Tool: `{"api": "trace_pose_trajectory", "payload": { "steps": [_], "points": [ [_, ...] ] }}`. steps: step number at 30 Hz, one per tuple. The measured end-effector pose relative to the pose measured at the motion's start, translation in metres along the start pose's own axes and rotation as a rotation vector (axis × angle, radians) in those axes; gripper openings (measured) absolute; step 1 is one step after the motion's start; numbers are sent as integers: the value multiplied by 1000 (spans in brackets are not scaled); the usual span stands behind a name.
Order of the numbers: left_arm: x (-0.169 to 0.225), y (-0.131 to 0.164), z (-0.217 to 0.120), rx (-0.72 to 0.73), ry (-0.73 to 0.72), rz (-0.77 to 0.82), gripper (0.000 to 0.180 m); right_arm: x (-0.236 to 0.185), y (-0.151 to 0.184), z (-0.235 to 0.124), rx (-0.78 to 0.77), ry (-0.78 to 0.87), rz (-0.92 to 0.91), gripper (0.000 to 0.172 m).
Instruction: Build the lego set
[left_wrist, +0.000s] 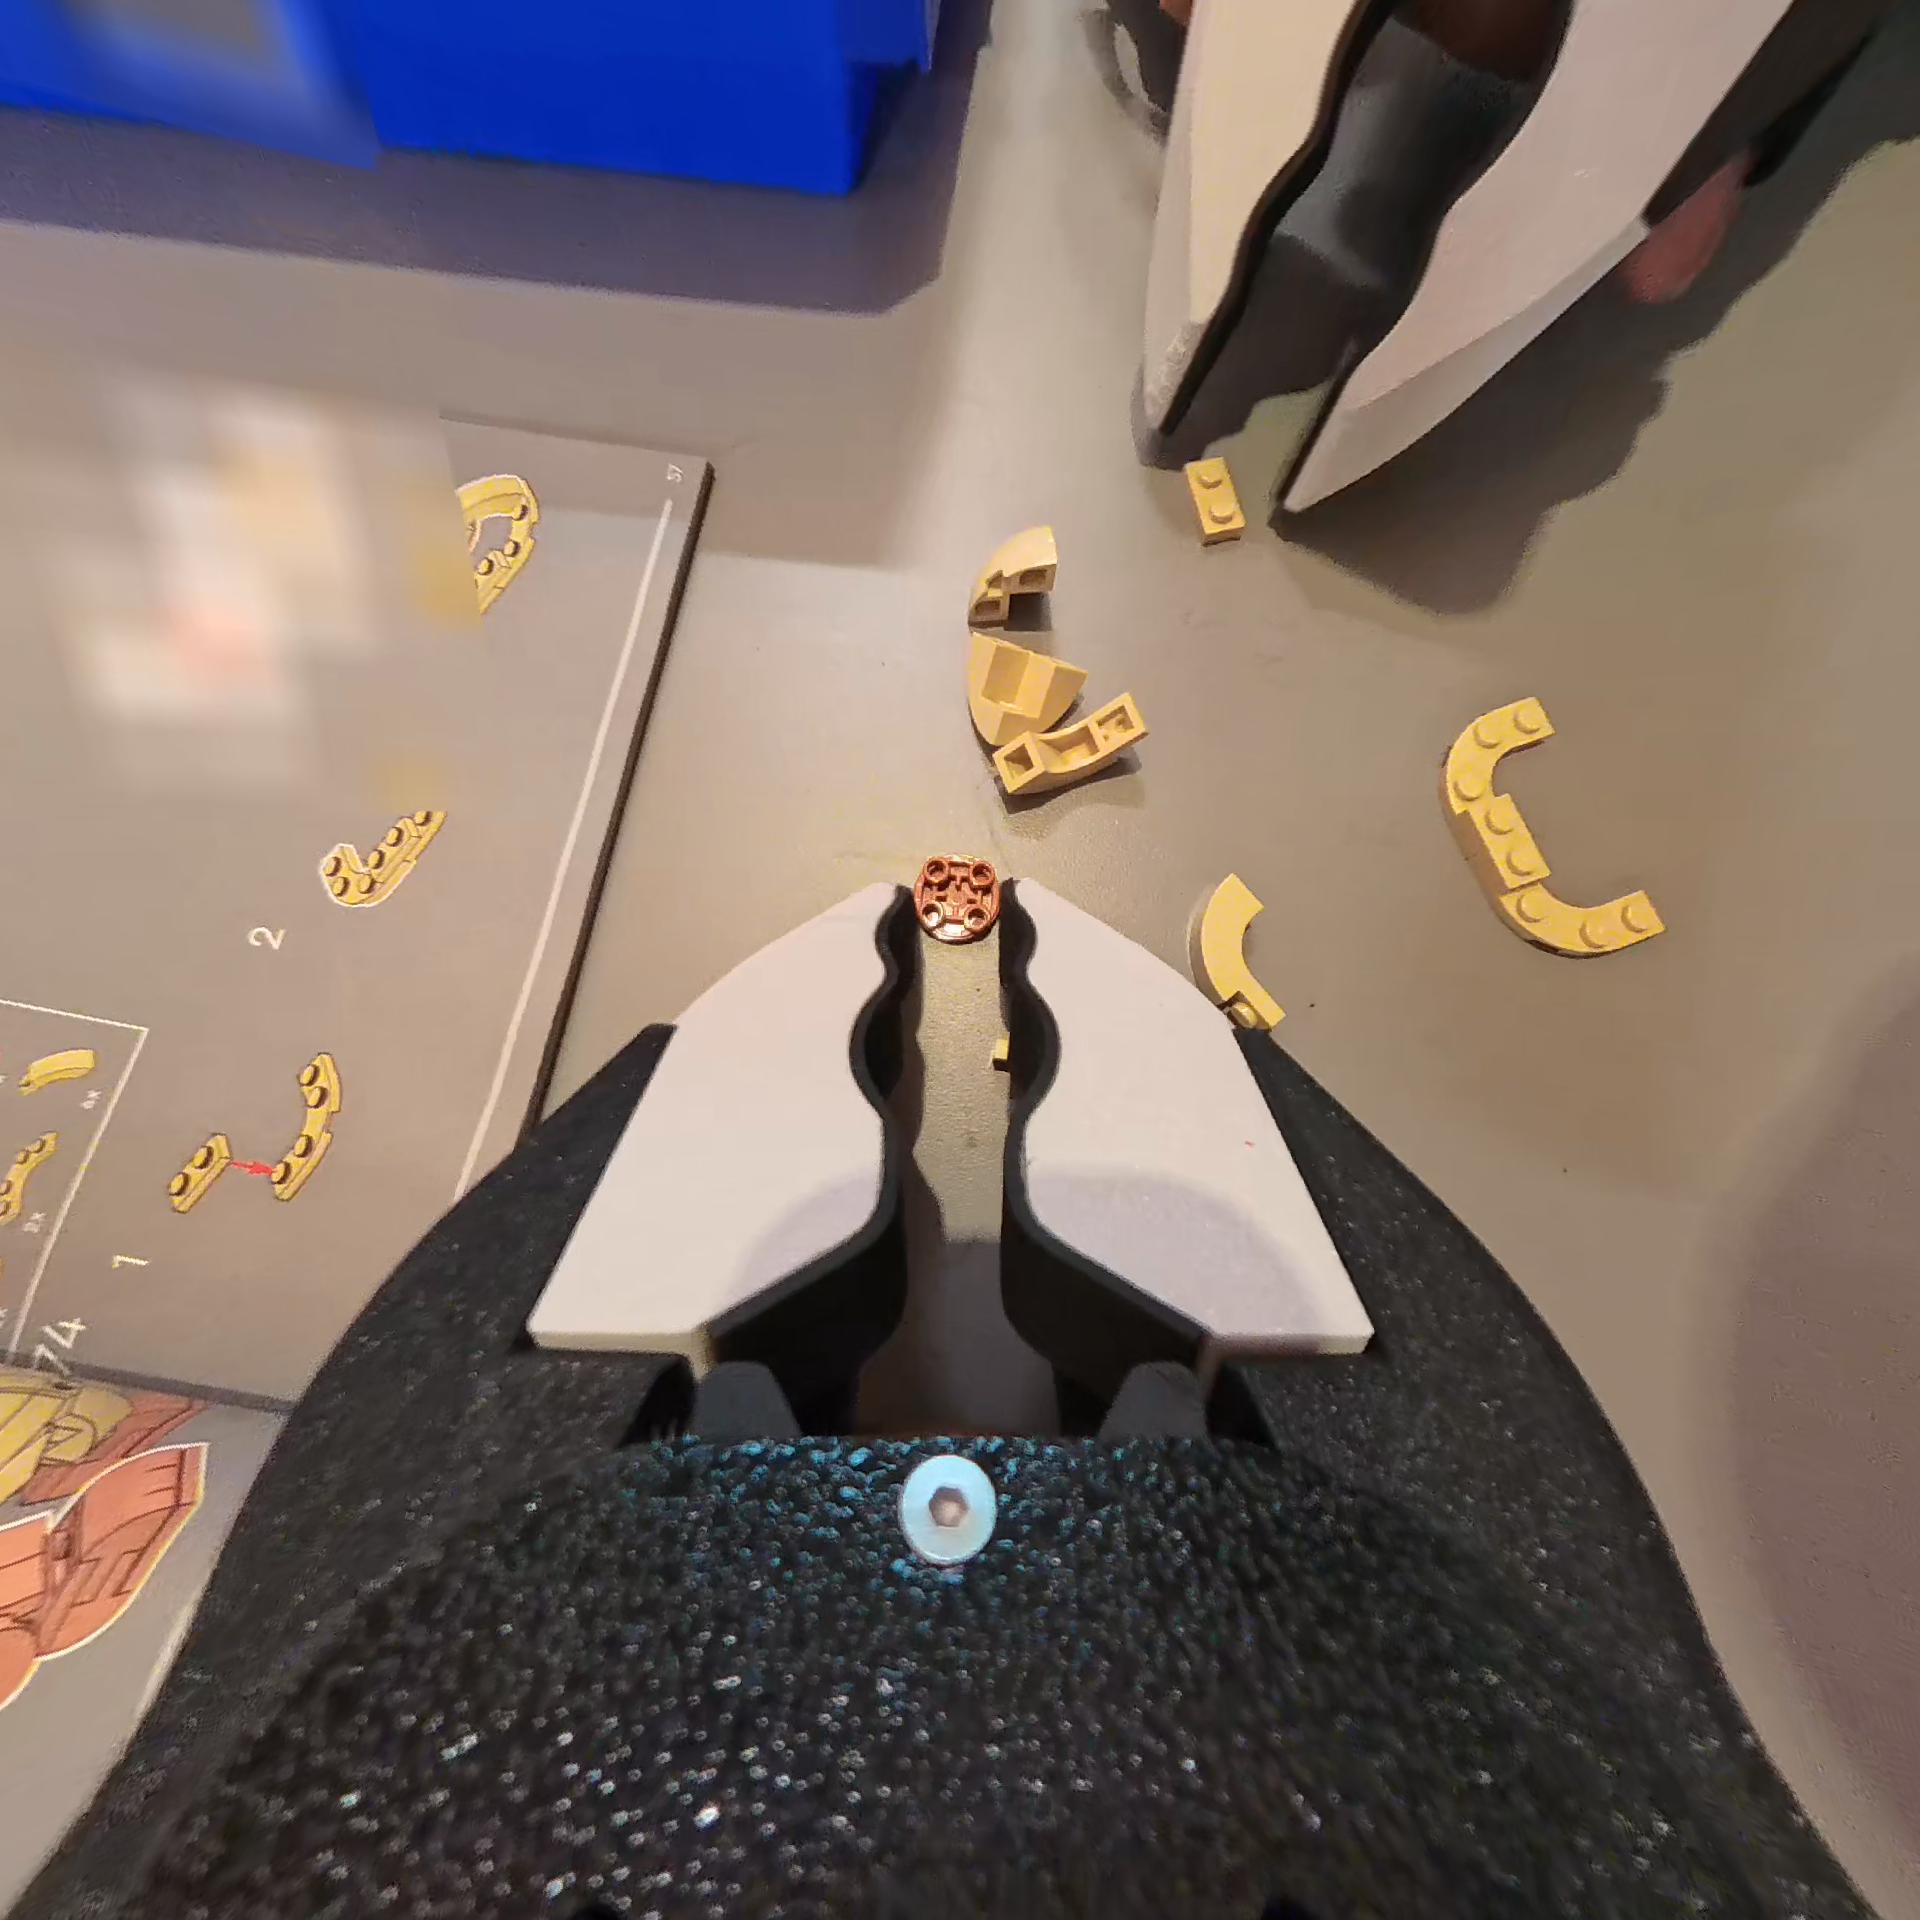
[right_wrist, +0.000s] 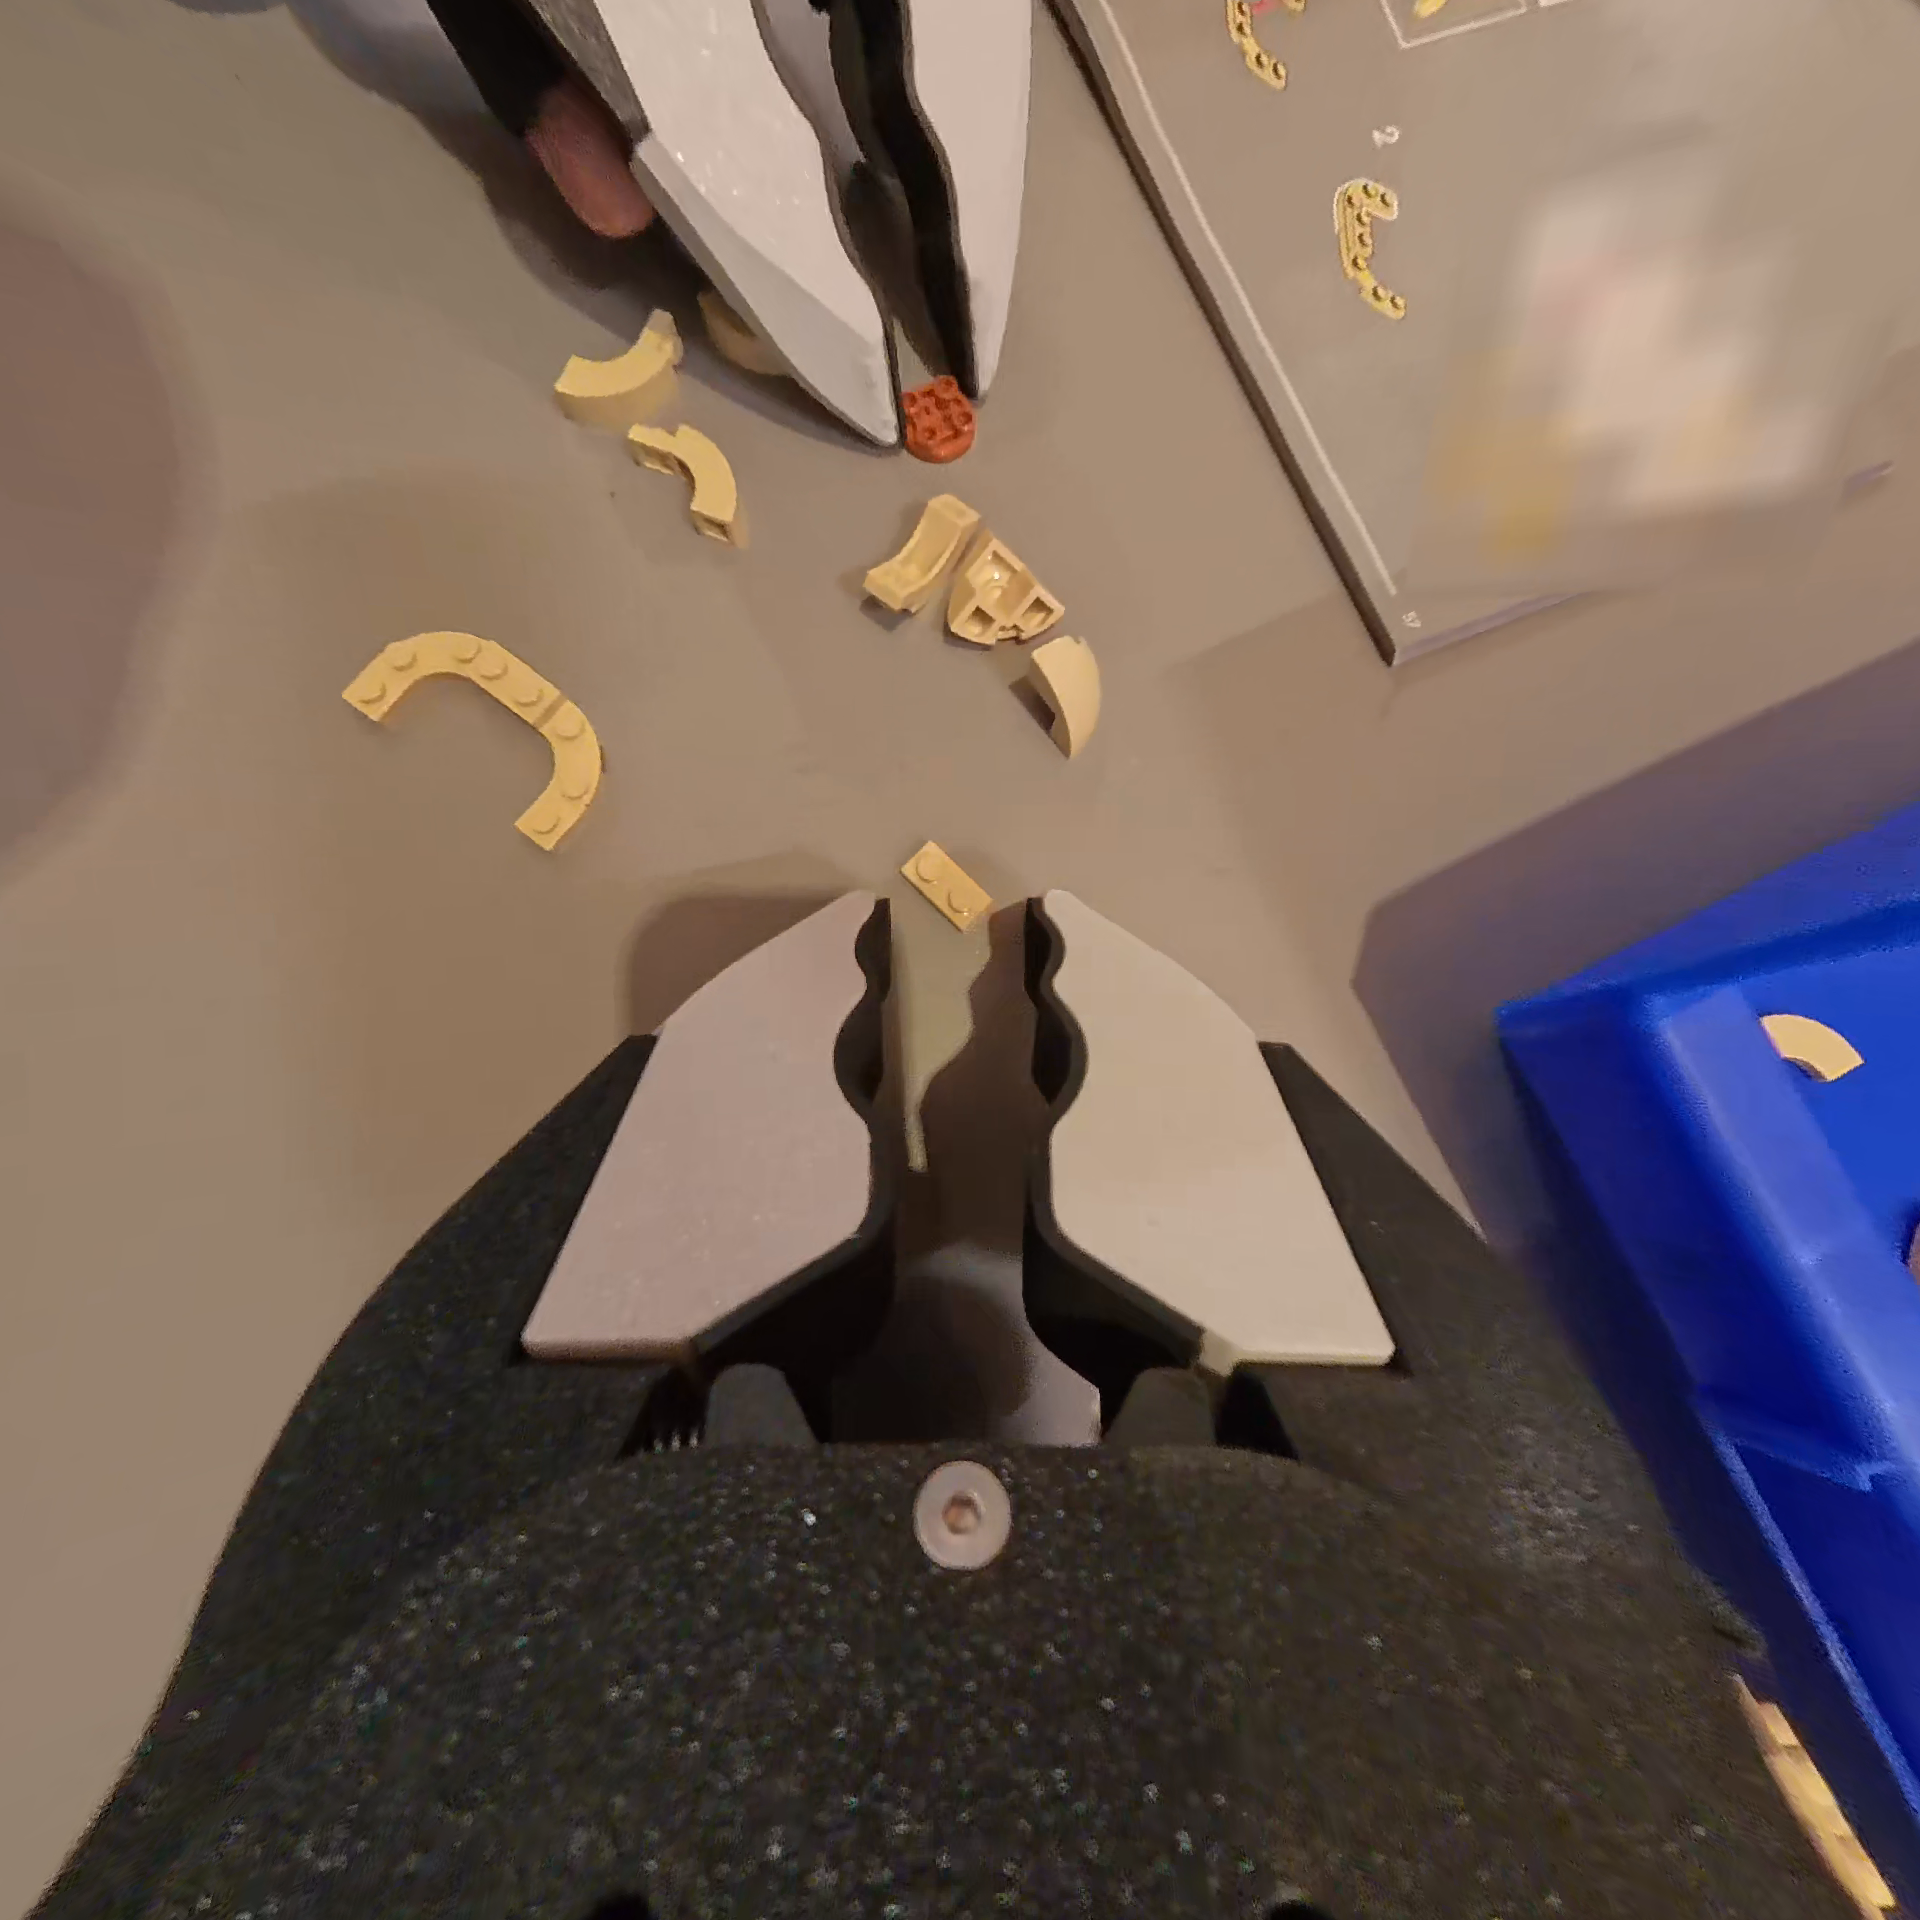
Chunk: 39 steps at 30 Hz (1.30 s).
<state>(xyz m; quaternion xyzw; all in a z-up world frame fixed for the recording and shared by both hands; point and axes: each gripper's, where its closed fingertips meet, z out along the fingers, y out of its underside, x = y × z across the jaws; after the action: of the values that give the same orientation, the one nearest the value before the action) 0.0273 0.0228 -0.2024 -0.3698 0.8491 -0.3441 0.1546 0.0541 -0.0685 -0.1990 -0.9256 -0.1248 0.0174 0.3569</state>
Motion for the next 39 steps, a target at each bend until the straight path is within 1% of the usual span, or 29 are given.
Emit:
{"api": "trace_pose_trajectory", "payload": {
  "steps": [6,8,9,16,19,24,28,30,33,39],
  "points": [
    [5,0,0,2,28,27,14,-1,-2,5,1,-25,16,22],
    [7,0,-1,3,34,38,14,0,-3,6,-2,-18,12,11],
    [7,0,-1,5,34,43,14,1,-4,6,-3,-13,8,10],
    [16,-5,-3,45,34,99,14,-2,-7,8,9,-23,-14,8],
    [26,-14,-6,93,61,119,14,-6,-16,5,64,-45,-50,8],
    [49,-34,-12,169,123,146,14,-19,-49,-13,262,-71,-165,8],
    [61,-39,-10,186,139,166,14,-25,-63,-23,368,-89,-186,8],
    [65,-40,-10,195,149,168,14,-29,-65,-24,384,-107,-206,8],
    [66,-42,-10,208,147,180,14,-35,-62,-22,367,-128,-243,8],
    [66,-43,-13,232,154,172,14,-39,-60,-20,372,-130,-286,8]
  ]
}}
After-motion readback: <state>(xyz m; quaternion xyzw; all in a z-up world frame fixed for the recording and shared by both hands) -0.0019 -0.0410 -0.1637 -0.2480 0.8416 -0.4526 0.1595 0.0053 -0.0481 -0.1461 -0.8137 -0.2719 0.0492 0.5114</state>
